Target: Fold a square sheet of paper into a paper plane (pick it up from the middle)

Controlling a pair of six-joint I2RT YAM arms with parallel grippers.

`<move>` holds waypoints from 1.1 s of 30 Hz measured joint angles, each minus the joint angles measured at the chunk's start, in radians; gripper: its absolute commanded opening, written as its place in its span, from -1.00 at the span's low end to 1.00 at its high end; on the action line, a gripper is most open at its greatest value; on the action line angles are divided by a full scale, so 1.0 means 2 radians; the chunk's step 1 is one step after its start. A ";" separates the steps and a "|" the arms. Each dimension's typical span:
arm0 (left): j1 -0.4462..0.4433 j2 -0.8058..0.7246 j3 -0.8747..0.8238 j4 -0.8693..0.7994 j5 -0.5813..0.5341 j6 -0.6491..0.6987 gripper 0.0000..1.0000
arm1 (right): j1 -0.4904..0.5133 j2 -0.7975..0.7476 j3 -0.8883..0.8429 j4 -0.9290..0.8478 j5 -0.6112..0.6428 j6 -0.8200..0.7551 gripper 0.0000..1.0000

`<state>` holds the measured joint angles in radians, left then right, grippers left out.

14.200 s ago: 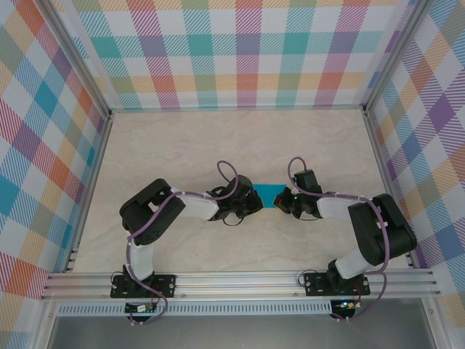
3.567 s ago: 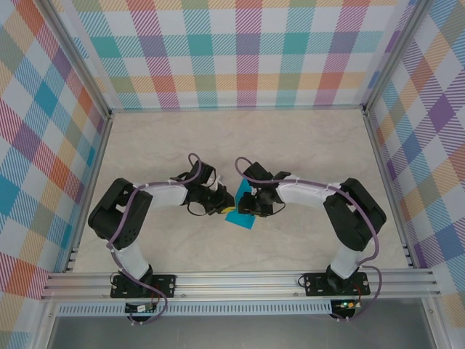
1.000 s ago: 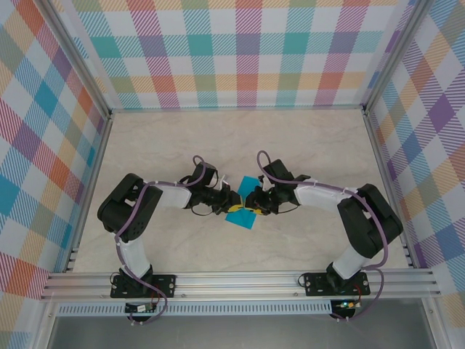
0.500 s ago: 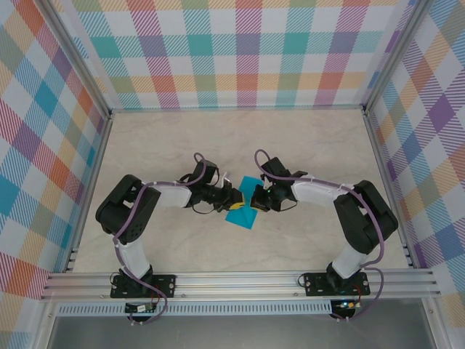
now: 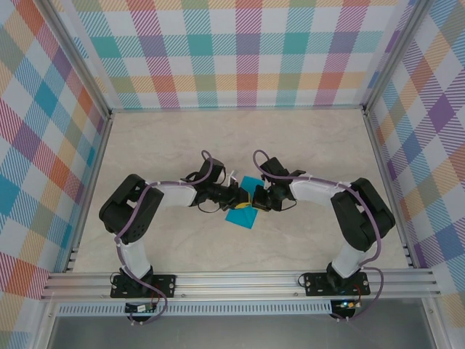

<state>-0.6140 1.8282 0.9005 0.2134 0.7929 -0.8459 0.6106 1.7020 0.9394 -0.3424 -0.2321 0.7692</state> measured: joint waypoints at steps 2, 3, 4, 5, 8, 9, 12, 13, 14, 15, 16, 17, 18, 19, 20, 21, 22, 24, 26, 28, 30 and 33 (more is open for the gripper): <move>0.000 0.003 0.000 -0.002 -0.001 0.001 -0.75 | 0.000 0.004 0.002 0.000 0.001 0.000 -0.90; 0.000 0.005 0.000 -0.003 -0.001 0.002 -0.76 | 0.000 0.005 0.002 0.000 0.002 -0.001 -0.89; 0.000 0.007 0.000 -0.003 -0.001 0.002 -0.76 | 0.000 0.006 0.002 -0.001 0.002 -0.002 -0.90; 0.000 0.009 0.000 -0.004 -0.001 0.003 -0.76 | 0.000 0.006 0.002 -0.002 0.003 -0.002 -0.89; 0.000 0.014 0.001 -0.007 -0.001 0.003 -0.76 | 0.000 0.006 0.002 -0.002 0.005 -0.004 -0.90; 0.000 0.016 0.001 -0.010 -0.002 0.003 -0.77 | 0.000 0.006 0.002 -0.002 0.005 -0.004 -0.89; 0.000 0.021 0.004 -0.014 -0.004 0.003 -0.77 | 0.000 0.007 0.002 -0.003 0.007 -0.004 -0.89; 0.000 0.023 0.005 -0.014 -0.004 0.003 -0.77 | 0.000 0.008 0.003 -0.004 0.007 -0.004 -0.89; 0.000 0.025 0.006 -0.014 -0.005 0.003 -0.77 | 0.000 0.009 0.004 -0.005 0.008 -0.005 -0.89; 0.000 0.026 0.007 -0.014 -0.005 0.003 -0.78 | 0.000 0.010 0.004 -0.006 0.008 -0.006 -0.89; 0.000 0.028 0.007 -0.014 -0.005 0.003 -0.78 | 0.000 0.010 0.004 -0.007 0.008 -0.006 -0.90; 0.000 0.029 0.007 -0.014 -0.005 0.003 -0.77 | 0.000 0.010 0.004 -0.009 0.008 -0.006 -0.90; 0.000 0.031 0.007 -0.014 -0.005 0.003 -0.78 | 0.000 0.011 0.005 -0.010 0.008 -0.007 -0.90; 0.000 0.032 0.007 -0.014 -0.005 0.003 -0.78 | 0.000 0.011 0.005 -0.010 0.008 -0.008 -0.90; 0.000 0.033 0.007 -0.015 -0.005 0.004 -0.78 | 0.000 0.012 0.006 -0.009 0.008 -0.008 -0.90; 0.000 0.033 0.007 -0.015 -0.006 0.005 -0.78 | 0.000 0.012 0.006 -0.009 0.008 -0.009 -0.90; 0.000 0.033 0.007 -0.015 -0.006 0.006 -0.78 | 0.000 0.012 0.007 -0.010 0.008 -0.009 -0.90; 0.000 0.034 0.007 -0.016 -0.009 0.008 -0.78 | 0.000 0.013 0.007 -0.010 0.008 -0.010 -0.90; 0.000 0.034 0.007 -0.019 -0.010 0.011 -0.78 | 0.000 0.014 0.008 -0.010 0.008 -0.010 -0.90; 0.000 0.034 0.007 -0.020 -0.012 0.013 -0.78 | 0.000 0.016 0.009 -0.010 0.008 -0.010 -0.90; 0.000 0.035 0.007 -0.024 -0.014 0.014 -0.78 | 0.000 0.019 0.009 -0.010 0.008 -0.011 -0.90; 0.000 0.036 0.007 -0.027 -0.014 0.014 -0.78 | 0.000 0.019 0.009 -0.010 0.008 -0.011 -0.90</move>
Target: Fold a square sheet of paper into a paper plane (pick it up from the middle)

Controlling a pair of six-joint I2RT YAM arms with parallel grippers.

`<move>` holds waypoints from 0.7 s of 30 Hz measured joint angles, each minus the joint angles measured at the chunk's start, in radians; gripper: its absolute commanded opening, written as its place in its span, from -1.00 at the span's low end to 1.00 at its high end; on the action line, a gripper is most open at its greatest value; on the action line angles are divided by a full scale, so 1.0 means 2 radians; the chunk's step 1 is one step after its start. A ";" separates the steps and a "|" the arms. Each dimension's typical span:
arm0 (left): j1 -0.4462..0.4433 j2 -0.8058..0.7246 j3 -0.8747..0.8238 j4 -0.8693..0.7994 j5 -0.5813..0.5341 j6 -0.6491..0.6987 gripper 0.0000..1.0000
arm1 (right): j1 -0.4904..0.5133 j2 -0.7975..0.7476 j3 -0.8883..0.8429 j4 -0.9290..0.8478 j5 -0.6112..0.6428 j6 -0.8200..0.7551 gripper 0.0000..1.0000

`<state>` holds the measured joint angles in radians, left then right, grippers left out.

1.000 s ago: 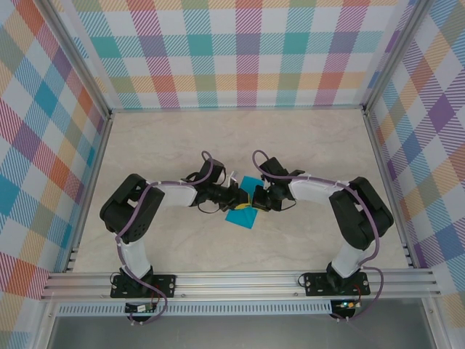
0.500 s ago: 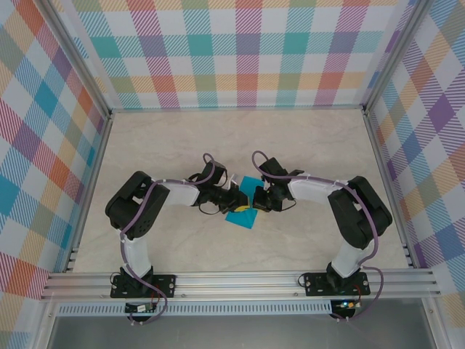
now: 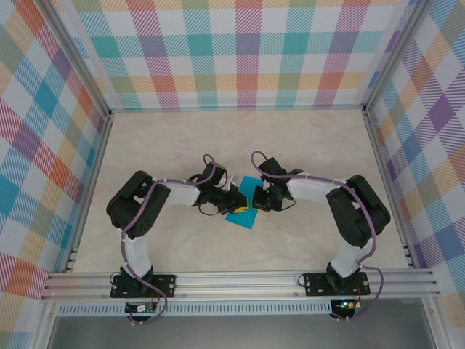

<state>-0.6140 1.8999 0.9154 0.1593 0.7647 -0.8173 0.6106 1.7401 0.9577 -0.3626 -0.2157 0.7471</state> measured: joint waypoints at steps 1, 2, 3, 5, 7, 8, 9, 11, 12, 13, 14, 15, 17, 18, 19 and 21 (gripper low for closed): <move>0.000 0.001 0.000 0.000 0.000 0.000 -0.78 | 0.000 0.000 0.000 0.000 0.000 0.000 -0.90; 0.000 0.002 0.000 0.000 0.000 0.000 -0.78 | 0.000 0.000 0.000 -0.001 0.000 0.000 -0.90; 0.000 0.002 0.000 -0.001 -0.002 0.000 -0.78 | 0.000 0.000 0.000 -0.001 0.000 0.000 -0.90; 0.000 0.002 0.000 -0.002 -0.002 0.000 -0.78 | 0.000 0.000 0.000 -0.001 0.000 0.000 -0.90; 0.000 0.002 0.000 -0.002 -0.002 0.002 -0.78 | 0.000 0.000 0.000 -0.001 0.002 0.000 -0.90; 0.000 0.002 0.000 -0.002 -0.002 0.002 -0.78 | 0.000 0.000 0.000 -0.001 0.002 0.000 -0.90; 0.000 0.002 0.000 -0.002 -0.002 0.002 -0.78 | 0.000 0.000 0.000 -0.001 0.003 0.000 -0.90; 0.000 0.002 0.000 -0.002 -0.003 0.002 -0.78 | 0.000 0.000 0.000 -0.002 0.003 0.000 -0.90; 0.000 0.002 0.000 -0.003 -0.004 0.002 -0.78 | 0.000 0.001 0.000 -0.002 0.003 0.000 -0.90; 0.000 0.002 0.000 -0.004 -0.004 0.002 -0.78 | 0.000 0.002 0.001 -0.002 0.003 0.000 -0.90; 0.000 0.002 0.000 -0.006 -0.005 0.002 -0.78 | 0.000 0.003 0.002 -0.003 0.004 0.000 -0.90; 0.000 0.002 0.000 -0.008 -0.006 0.002 -0.78 | 0.000 0.003 0.002 -0.003 0.003 0.000 -0.90; 0.000 0.002 0.000 -0.013 -0.008 0.002 -0.78 | 0.000 0.005 0.004 -0.004 0.003 0.000 -0.90; 0.000 0.003 0.000 -0.014 -0.009 0.002 -0.78 | 0.000 0.006 0.005 -0.005 0.003 0.000 -0.90; 0.000 0.003 0.000 -0.014 -0.010 0.003 -0.79 | 0.000 0.007 0.006 -0.006 0.003 0.000 -0.89; 0.000 0.004 0.000 -0.015 -0.011 0.003 -0.79 | 0.000 0.008 0.006 -0.007 0.003 0.000 -0.89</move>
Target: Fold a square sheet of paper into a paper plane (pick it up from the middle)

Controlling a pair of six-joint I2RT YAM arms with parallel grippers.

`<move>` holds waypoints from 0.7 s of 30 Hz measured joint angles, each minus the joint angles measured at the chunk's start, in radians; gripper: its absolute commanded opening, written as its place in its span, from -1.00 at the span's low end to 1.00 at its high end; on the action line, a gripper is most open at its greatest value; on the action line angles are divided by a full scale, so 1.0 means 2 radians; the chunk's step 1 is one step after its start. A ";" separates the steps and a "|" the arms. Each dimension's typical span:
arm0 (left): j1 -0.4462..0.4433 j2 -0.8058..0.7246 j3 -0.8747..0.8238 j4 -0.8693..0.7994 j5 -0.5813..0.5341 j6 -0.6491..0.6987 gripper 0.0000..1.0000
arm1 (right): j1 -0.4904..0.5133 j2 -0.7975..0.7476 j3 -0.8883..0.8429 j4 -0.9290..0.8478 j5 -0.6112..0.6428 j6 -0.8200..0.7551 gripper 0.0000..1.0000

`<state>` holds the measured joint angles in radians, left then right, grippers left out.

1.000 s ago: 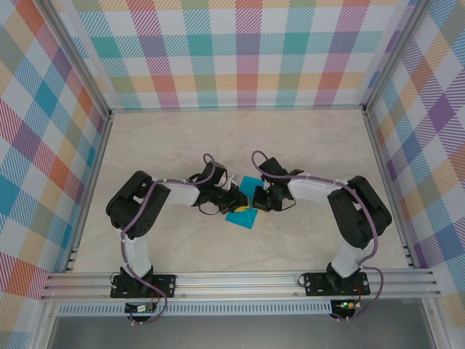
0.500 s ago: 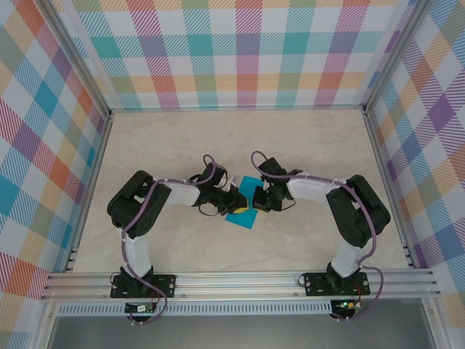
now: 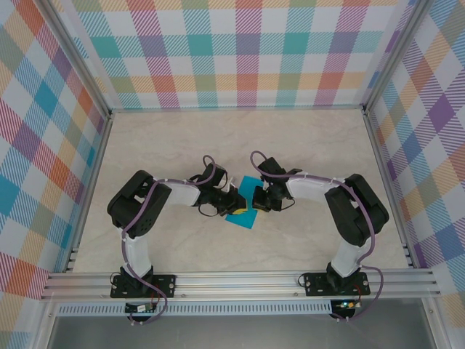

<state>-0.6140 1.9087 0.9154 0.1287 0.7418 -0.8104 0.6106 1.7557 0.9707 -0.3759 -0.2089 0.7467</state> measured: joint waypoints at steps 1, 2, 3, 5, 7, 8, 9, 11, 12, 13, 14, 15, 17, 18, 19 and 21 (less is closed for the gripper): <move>0.000 0.000 0.000 -0.001 -0.001 0.000 -0.79 | 0.000 0.000 0.000 0.000 0.000 0.000 -0.89; 0.000 0.001 0.000 -0.002 -0.002 0.000 -0.79 | 0.000 0.001 0.000 0.000 0.000 0.000 -0.89; 0.000 0.002 0.000 -0.002 -0.002 0.000 -0.79 | 0.000 0.001 0.000 0.000 0.000 0.000 -0.89; 0.000 0.002 0.001 -0.004 -0.002 0.000 -0.79 | 0.000 0.001 0.000 0.000 0.000 0.000 -0.89; 0.000 0.002 0.002 -0.008 -0.003 0.000 -0.79 | 0.000 0.001 0.000 0.000 0.000 0.000 -0.89; 0.000 0.002 0.003 -0.010 -0.004 0.002 -0.79 | 0.000 0.001 0.000 0.000 0.000 0.000 -0.89; 0.000 0.002 0.004 -0.011 -0.005 0.002 -0.79 | 0.000 0.001 0.000 0.000 0.000 0.000 -0.89; -0.001 0.002 0.005 -0.013 -0.006 0.004 -0.79 | 0.000 0.001 0.000 0.000 0.000 0.000 -0.89; -0.001 0.002 0.005 -0.015 -0.006 0.004 -0.79 | 0.000 0.001 0.000 0.000 0.000 0.000 -0.88; -0.001 0.002 0.006 -0.016 -0.007 0.005 -0.79 | 0.000 0.001 0.000 0.000 0.000 0.000 -0.87; -0.002 0.002 0.006 -0.017 -0.009 0.006 -0.79 | 0.000 0.001 0.000 0.000 0.000 0.000 -0.84; -0.002 0.002 0.007 -0.020 -0.010 0.007 -0.79 | 0.000 0.001 0.000 -0.001 0.002 0.000 -0.81; -0.003 0.002 0.009 -0.025 -0.013 0.008 -0.80 | 0.000 0.001 0.002 -0.005 0.004 -0.001 -0.71; -0.003 0.002 0.009 -0.026 -0.014 0.008 -0.80 | 0.000 0.001 0.004 -0.008 0.007 -0.002 -0.64; -0.003 0.002 0.009 -0.026 -0.015 0.008 -0.80 | 0.000 0.001 0.005 -0.011 0.009 -0.003 -0.58; -0.003 0.002 0.009 -0.026 -0.016 0.007 -0.81 | 0.000 0.001 0.011 -0.019 0.017 -0.003 -0.48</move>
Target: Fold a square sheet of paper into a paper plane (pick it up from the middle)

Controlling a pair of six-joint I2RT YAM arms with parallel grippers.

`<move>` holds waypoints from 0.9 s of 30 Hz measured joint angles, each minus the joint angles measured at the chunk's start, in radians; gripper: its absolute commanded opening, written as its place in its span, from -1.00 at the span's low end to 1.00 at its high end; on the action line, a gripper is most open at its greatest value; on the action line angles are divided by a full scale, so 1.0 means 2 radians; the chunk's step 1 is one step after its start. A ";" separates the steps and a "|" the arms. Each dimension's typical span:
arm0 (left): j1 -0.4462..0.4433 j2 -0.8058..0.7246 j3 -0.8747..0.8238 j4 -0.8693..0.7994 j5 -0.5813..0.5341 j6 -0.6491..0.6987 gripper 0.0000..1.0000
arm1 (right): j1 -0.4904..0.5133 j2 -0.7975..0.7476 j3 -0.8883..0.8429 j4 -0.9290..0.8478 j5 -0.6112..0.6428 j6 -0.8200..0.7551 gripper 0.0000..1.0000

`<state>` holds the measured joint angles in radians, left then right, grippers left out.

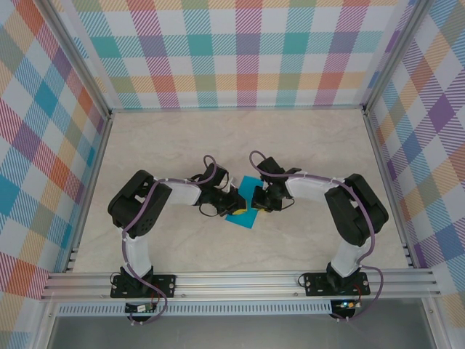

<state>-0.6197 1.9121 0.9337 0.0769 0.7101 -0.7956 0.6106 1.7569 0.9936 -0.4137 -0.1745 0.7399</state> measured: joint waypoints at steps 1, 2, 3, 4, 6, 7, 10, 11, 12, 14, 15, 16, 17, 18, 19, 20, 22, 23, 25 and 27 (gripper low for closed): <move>0.000 0.000 0.000 0.000 -0.001 0.000 -0.81 | 0.000 -0.001 0.002 -0.003 0.005 0.001 -0.47; 0.000 0.000 0.000 0.000 -0.001 0.000 -0.81 | 0.000 -0.005 0.003 -0.007 0.011 0.000 -0.46; 0.000 0.000 0.000 0.000 -0.002 0.000 -0.81 | 0.000 -0.011 0.004 -0.012 0.017 0.000 -0.46; 0.000 0.000 0.000 0.000 -0.002 0.000 -0.82 | 0.000 -0.017 0.004 -0.015 0.021 0.000 -0.48; 0.000 0.000 0.000 0.000 -0.003 -0.001 -0.82 | 0.000 -0.029 0.005 -0.019 0.024 -0.001 -0.54; 0.000 0.000 0.000 0.000 -0.003 -0.002 -0.83 | 0.000 -0.033 0.005 -0.018 0.023 -0.004 -0.60; 0.000 0.000 0.000 0.000 -0.005 -0.004 -0.84 | 0.000 -0.035 0.005 -0.013 0.012 -0.009 -0.72; 0.000 0.000 0.000 0.000 -0.005 -0.006 -0.84 | 0.000 -0.035 0.005 -0.010 0.007 -0.010 -0.74; 0.000 0.000 0.000 0.000 -0.006 -0.008 -0.85 | 0.000 -0.035 0.005 -0.007 0.001 -0.011 -0.75; 0.000 0.000 0.000 0.000 -0.007 -0.010 -0.85 | 0.000 -0.035 0.004 0.002 -0.012 -0.011 -0.78; 0.000 0.000 0.000 0.000 -0.007 -0.011 -0.85 | 0.000 -0.035 0.004 0.006 -0.019 -0.012 -0.79; 0.000 0.000 0.000 0.000 -0.008 -0.012 -0.86 | 0.000 -0.033 0.004 0.010 -0.025 -0.012 -0.79; 0.000 0.000 0.000 0.000 -0.008 -0.013 -0.86 | 0.000 -0.031 0.005 0.012 -0.029 -0.012 -0.80; 0.000 0.000 0.000 0.000 -0.008 -0.014 -0.86 | 0.000 -0.025 0.005 0.014 -0.033 -0.012 -0.82; 0.000 0.000 0.000 0.000 -0.008 -0.014 -0.86 | 0.000 -0.018 0.006 0.014 -0.035 -0.012 -0.82; 0.000 0.000 0.000 0.000 -0.008 -0.014 -0.86 | 0.000 -0.011 0.006 0.014 -0.036 -0.013 -0.82; 0.000 0.000 0.000 0.000 -0.008 -0.015 -0.86 | 0.000 0.003 0.006 0.013 -0.036 -0.013 -0.83; 0.000 0.000 0.000 0.000 -0.008 -0.015 -0.86 | 0.000 0.007 0.006 0.012 -0.035 -0.014 -0.83; 0.000 0.000 0.000 0.000 -0.008 -0.015 -0.86 | 0.000 0.014 0.006 0.010 -0.033 -0.015 -0.83; 0.000 0.000 0.000 0.000 -0.009 -0.015 -0.86 | 0.000 0.016 0.007 0.009 -0.032 -0.018 -0.84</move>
<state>-0.6197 1.9114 0.9337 0.0769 0.6930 -0.8265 0.6106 1.7893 1.0077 -0.3954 -0.2390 0.7048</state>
